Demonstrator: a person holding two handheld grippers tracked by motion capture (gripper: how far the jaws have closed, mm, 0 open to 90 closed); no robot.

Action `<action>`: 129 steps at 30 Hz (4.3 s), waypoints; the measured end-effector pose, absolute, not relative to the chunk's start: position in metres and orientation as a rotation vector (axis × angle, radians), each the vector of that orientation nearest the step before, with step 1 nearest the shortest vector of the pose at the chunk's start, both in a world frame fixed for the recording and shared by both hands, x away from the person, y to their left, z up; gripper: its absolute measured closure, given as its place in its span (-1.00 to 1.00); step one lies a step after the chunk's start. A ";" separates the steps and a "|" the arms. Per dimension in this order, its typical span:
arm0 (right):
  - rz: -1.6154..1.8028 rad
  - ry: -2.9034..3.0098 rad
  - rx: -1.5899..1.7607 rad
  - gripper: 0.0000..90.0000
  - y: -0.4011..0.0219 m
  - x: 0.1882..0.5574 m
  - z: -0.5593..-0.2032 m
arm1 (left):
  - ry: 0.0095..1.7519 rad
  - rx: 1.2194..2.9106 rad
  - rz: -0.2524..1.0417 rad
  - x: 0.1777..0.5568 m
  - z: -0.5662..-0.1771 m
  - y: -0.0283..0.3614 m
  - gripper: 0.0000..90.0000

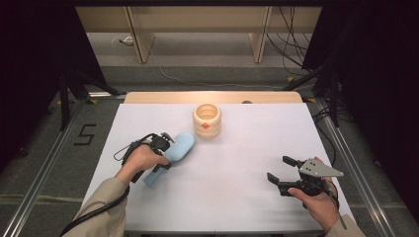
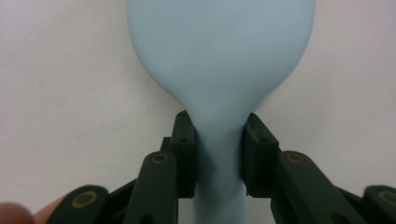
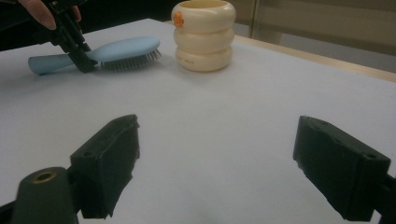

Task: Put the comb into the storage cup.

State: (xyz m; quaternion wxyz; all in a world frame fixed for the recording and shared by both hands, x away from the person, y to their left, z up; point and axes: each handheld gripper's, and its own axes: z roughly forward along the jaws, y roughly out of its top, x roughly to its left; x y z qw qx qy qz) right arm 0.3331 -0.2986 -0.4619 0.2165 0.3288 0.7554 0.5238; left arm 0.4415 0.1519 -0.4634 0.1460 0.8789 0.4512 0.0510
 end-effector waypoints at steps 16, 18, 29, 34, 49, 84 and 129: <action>1.448 2.093 0.914 -0.66 -0.299 0.333 -0.462 | 1.286 2.397 0.256 0.429 -0.456 0.156 0.55; 1.449 2.093 0.914 -0.66 -0.299 0.333 -0.462 | 1.287 2.368 0.271 0.427 -0.454 0.157 0.55; 1.445 2.096 0.915 -0.66 -0.299 0.333 -0.462 | 1.246 2.163 0.412 0.410 -0.444 0.154 0.55; 1.445 2.096 0.916 -0.66 -0.299 0.333 -0.462 | 1.212 2.112 0.441 0.402 -0.441 0.147 0.55; 1.445 2.094 0.916 -0.66 -0.299 0.333 -0.462 | 1.136 1.975 0.528 0.384 -0.429 0.137 0.55; 1.451 2.088 0.918 -0.66 -0.299 0.334 -0.462 | 1.083 1.912 0.568 0.371 -0.421 0.126 0.55; 1.448 2.088 0.923 -0.66 -0.298 0.334 -0.462 | 0.980 1.889 0.571 0.354 -0.416 0.100 0.55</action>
